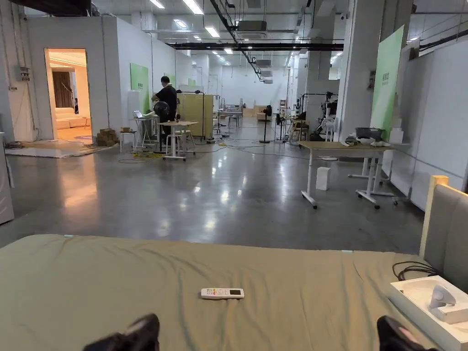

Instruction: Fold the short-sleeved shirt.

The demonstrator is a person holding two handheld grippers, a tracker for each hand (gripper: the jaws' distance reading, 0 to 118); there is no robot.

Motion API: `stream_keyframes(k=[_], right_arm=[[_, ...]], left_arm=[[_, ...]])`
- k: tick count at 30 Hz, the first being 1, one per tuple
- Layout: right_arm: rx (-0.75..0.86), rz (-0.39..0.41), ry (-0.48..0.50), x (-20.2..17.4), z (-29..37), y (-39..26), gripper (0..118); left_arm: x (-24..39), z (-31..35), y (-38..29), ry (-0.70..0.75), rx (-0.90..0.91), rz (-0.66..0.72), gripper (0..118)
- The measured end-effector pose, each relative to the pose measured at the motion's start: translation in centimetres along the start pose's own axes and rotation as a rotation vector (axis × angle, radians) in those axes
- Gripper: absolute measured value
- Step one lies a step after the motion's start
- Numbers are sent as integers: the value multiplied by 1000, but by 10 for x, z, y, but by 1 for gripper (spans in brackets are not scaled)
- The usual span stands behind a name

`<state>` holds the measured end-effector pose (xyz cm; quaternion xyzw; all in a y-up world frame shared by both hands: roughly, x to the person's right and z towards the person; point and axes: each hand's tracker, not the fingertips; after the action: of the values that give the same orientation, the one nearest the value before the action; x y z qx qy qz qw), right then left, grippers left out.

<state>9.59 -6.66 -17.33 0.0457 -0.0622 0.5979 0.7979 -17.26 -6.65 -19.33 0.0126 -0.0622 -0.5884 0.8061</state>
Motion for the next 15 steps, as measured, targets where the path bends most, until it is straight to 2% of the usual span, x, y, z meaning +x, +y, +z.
stream_keyframes(k=[1, 2, 5, 7, 8, 10, 11, 12, 13, 14, 15], right_arm=[[37, 151, 49, -10, 0, -4, 0], [58, 291, 144, -20, 4, -8, 0], [135, 615, 373, -60, 15, -28, 0], [167, 744, 483, -80, 26, -39, 0], [184, 775, 517, -87, 29, -41, 0], [194, 759, 530, -93, 33, -43, 0], [192, 734, 517, -91, 33, -41, 0], [169, 649, 491, -85, 30, -36, 0], [126, 530, 468, -74, 27, -29, 0], [98, 385, 444, -60, 23, -28, 0], [74, 251, 377, -47, 20, -24, 0]], left_arm=[[18, -1, -4, -53, 0, -205, 1], [41, -1, -12, -100, -2, -407, 1], [88, 15, -38, -226, 120, -871, 1], [107, 23, -63, -319, 167, -951, 1], [110, 24, -66, -364, 175, -908, 1], [108, 23, -60, -376, 122, -777, 1], [99, 21, -52, -383, 89, -665, 1], [90, 20, -47, -398, 68, -532, 1], [66, 19, -41, -426, 58, -341, 1], [51, 18, -36, -441, 28, -166, 1], [17, 20, -8, -412, -4, -7, 1]])
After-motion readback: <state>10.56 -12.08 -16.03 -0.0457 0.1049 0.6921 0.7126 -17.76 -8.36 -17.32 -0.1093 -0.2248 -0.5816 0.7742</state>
